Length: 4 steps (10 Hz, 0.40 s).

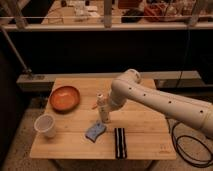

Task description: Knock the bottle over

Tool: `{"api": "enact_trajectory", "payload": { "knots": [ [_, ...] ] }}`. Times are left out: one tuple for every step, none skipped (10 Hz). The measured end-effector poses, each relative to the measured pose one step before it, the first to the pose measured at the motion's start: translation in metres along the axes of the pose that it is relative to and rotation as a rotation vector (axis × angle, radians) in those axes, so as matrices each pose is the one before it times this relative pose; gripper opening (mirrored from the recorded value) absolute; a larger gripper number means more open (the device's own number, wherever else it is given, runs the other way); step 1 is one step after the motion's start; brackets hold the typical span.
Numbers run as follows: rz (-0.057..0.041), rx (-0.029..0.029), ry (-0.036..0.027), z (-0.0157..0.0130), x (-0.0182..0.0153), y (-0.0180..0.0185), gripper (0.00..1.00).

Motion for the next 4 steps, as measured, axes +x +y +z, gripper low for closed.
{"api": "enact_trajectory", "payload": {
  "knots": [
    [-0.00658,-0.00173,-0.0034,-0.00018,-0.00314,-0.00166,0.03],
    [-0.00568,-0.00189,-0.00285,-0.00026,-0.00245,-0.0014,0.03],
    [-0.00752,-0.0017,-0.00282,0.00011,-0.00381,-0.0022,0.03],
    [-0.00433,-0.00243,-0.00378,0.00097,-0.0036,-0.00182,0.03]
  ]
}}
